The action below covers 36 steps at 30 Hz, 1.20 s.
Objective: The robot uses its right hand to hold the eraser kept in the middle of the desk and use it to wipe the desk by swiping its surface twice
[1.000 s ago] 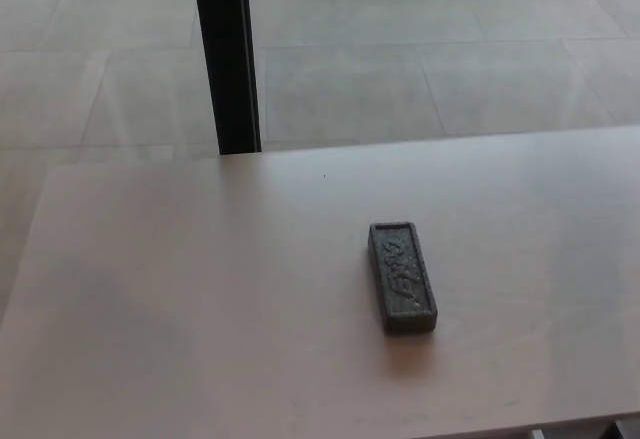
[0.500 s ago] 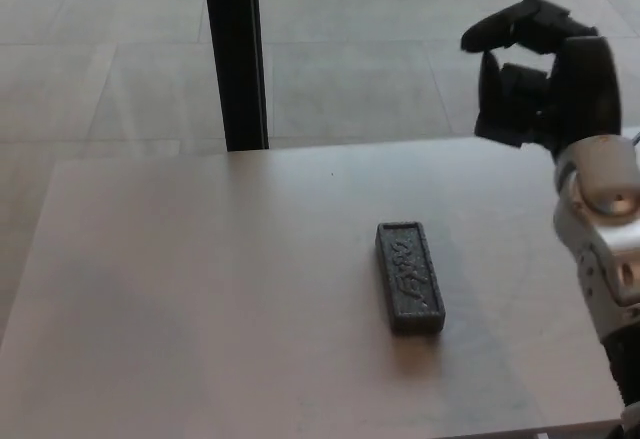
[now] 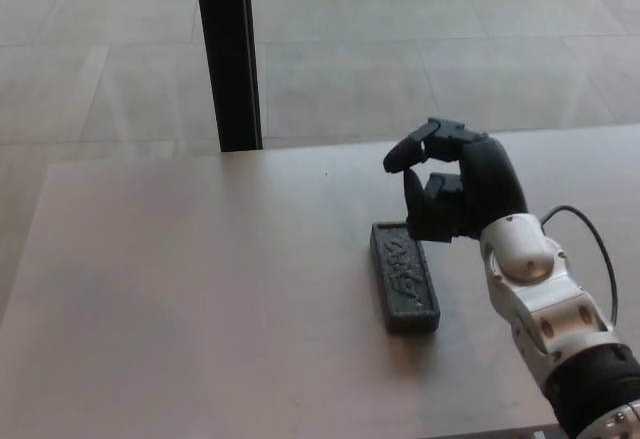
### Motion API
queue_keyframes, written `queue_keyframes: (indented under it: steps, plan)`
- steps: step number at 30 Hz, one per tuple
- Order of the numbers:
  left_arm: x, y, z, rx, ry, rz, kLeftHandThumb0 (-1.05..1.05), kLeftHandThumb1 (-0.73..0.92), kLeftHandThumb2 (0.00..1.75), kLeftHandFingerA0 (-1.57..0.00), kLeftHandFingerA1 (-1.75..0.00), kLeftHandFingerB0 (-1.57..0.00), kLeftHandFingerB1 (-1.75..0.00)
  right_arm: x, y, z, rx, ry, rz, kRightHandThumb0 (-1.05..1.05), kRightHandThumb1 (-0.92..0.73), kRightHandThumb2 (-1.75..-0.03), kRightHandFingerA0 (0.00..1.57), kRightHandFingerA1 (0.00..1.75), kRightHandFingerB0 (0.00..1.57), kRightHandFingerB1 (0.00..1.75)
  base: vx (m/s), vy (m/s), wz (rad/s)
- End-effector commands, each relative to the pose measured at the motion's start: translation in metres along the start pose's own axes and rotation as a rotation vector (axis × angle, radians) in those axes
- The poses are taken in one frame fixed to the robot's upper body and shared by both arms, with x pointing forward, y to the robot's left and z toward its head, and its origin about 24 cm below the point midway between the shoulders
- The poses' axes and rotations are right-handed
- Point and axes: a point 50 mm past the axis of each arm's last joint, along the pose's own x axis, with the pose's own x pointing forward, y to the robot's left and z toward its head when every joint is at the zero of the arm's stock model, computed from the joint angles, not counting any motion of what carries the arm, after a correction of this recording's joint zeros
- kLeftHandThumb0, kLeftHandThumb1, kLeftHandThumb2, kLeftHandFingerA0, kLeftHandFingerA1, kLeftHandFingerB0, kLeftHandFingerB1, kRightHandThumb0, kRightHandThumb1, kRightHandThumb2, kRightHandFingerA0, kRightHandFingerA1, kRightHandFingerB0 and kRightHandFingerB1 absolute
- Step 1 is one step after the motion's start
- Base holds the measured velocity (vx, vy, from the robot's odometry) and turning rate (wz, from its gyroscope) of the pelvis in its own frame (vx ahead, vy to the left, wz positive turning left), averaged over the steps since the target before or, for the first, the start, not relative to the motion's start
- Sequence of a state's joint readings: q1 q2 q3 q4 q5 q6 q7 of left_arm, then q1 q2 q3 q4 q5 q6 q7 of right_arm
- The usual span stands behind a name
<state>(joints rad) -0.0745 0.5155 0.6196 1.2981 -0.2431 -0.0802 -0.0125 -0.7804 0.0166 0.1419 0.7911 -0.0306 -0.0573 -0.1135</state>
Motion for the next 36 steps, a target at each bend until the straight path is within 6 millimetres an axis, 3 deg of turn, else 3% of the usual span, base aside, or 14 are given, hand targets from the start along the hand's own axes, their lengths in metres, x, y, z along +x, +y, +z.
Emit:
queue_keyframes:
  steps: [1,2,7,8,9,12,13,14,15,16,17,18,19,36]
  plan:
    - [0.000,0.004,0.006,-0.008,-0.033,0.010,-0.50,0.74,0.62,-0.75,-0.62,-0.56,-0.53,-0.006,0.010,-0.013,-0.033,0.003,0.033,-0.30,-0.53,-1.13,1.22,1.40,1.04,1.29,0.00,0.000,0.00]
    - [0.000,0.004,0.006,-0.019,-0.031,0.011,-0.49,0.73,0.62,-0.76,-0.63,-0.58,-0.54,-0.006,0.011,-0.014,-0.034,0.004,0.041,-0.21,-0.57,-1.09,0.95,1.75,0.74,1.69,0.00,0.000,0.00]
    - [0.000,0.004,0.006,0.013,-0.030,0.016,-0.52,0.74,0.62,-0.78,-0.61,-0.56,-0.53,-0.011,0.018,-0.024,-0.012,0.005,0.064,-0.15,-0.48,-1.26,0.90,1.75,0.76,1.72,0.00,0.000,0.00]
    - [0.000,0.005,0.006,0.022,-0.035,0.012,-0.53,0.75,0.62,-0.76,-0.59,-0.56,-0.53,-0.012,0.020,-0.027,-0.035,0.022,0.064,-0.24,-0.50,-1.19,1.18,1.43,1.04,1.35,0.00,0.000,0.00]
    - [0.000,0.005,0.007,0.026,-0.034,0.014,-0.53,0.75,0.63,-0.77,-0.60,-0.56,-0.53,-0.013,0.019,-0.030,-0.041,0.031,0.064,-0.15,-0.51,-1.20,0.88,1.75,0.71,1.75,0.00,0.000,0.00]
    - [0.001,0.005,0.008,0.026,-0.027,0.022,-0.53,0.75,0.63,-0.77,-0.60,-0.56,-0.53,-0.017,0.020,-0.036,-0.063,0.040,0.067,-0.16,-0.52,-1.17,0.91,1.75,0.71,1.75,0.00,0.000,0.00]
    - [0.001,0.004,0.008,0.024,-0.027,0.022,-0.53,0.75,0.62,-0.79,-0.61,-0.57,-0.52,-0.018,0.020,-0.038,-0.063,0.040,0.066,-0.23,-0.51,-1.17,1.19,1.43,1.04,1.35,0.00,0.000,0.00]
    - [0.001,0.004,0.008,0.020,-0.029,0.019,-0.53,0.76,0.63,-0.78,-0.61,-0.54,-0.53,-0.022,0.021,-0.043,-0.061,0.055,0.062,-0.19,-0.52,-1.12,0.89,1.75,0.73,1.72,0.00,0.000,0.00]
    - [0.001,0.004,0.008,0.021,-0.035,0.014,-0.53,0.76,0.63,-0.78,-0.61,-0.54,-0.53,-0.024,0.022,-0.049,-0.056,0.075,0.057,-0.19,-0.52,-1.12,0.89,1.75,0.73,1.72,0.00,0.000,0.00]
    - [0.001,0.004,0.008,0.018,-0.036,0.012,-0.53,0.76,0.63,-0.78,-0.61,-0.55,-0.53,-0.026,0.023,-0.052,-0.060,0.092,0.064,-0.18,-0.54,-1.16,0.86,1.75,0.75,1.67,0.00,0.000,0.00]
    - [0.001,0.003,0.009,0.033,-0.035,0.008,-0.54,0.77,0.63,-0.77,-0.61,-0.55,-0.52,-0.028,0.023,-0.056,-0.075,0.103,0.075,-0.24,-0.54,-1.15,1.15,1.40,1.02,1.31,0.00,0.000,0.00]
    - [0.001,0.003,0.010,0.034,-0.044,0.003,-0.53,0.77,0.63,-0.76,-0.60,-0.54,-0.53,-0.030,0.024,-0.060,-0.074,0.108,0.093,-0.23,-0.53,-1.16,1.16,1.41,1.01,1.32,0.00,0.000,0.00]
    - [0.001,0.002,0.011,0.030,-0.044,0.002,-0.53,0.77,0.63,-0.77,-0.61,-0.56,-0.54,-0.032,0.025,-0.063,-0.088,0.119,0.101,-0.16,-0.54,-1.19,0.87,1.75,0.74,1.67,0.00,0.000,0.00]
    - [0.002,0.000,0.016,0.009,-0.060,-0.004,-0.54,0.79,0.64,-0.75,-0.63,-0.55,-0.53,-0.065,0.023,-0.115,-0.397,0.214,0.207,-0.20,-0.46,-1.31,0.94,1.75,0.83,1.60,0.00,0.000,0.00]
